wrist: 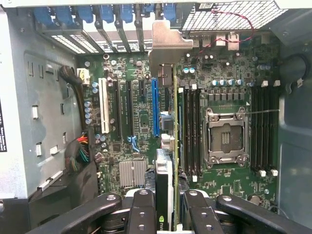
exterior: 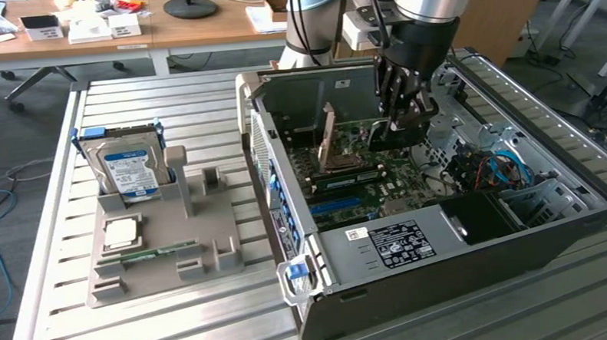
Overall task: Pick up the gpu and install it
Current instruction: 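Insert the gpu into the slot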
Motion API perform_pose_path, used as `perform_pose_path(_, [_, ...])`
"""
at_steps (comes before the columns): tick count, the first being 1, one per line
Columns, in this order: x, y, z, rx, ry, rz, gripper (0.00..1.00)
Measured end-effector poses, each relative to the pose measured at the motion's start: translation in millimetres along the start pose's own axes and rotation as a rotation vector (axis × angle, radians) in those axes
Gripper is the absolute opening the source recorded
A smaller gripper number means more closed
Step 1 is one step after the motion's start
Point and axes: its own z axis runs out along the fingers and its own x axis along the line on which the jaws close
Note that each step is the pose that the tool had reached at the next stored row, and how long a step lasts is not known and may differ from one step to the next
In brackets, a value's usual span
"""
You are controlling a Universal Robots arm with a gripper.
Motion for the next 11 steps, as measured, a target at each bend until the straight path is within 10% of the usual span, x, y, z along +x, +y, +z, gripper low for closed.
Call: perform_pose_path(11, [0.1,0.2,2.1,-0.001,-0.0001,0.0,0.27])
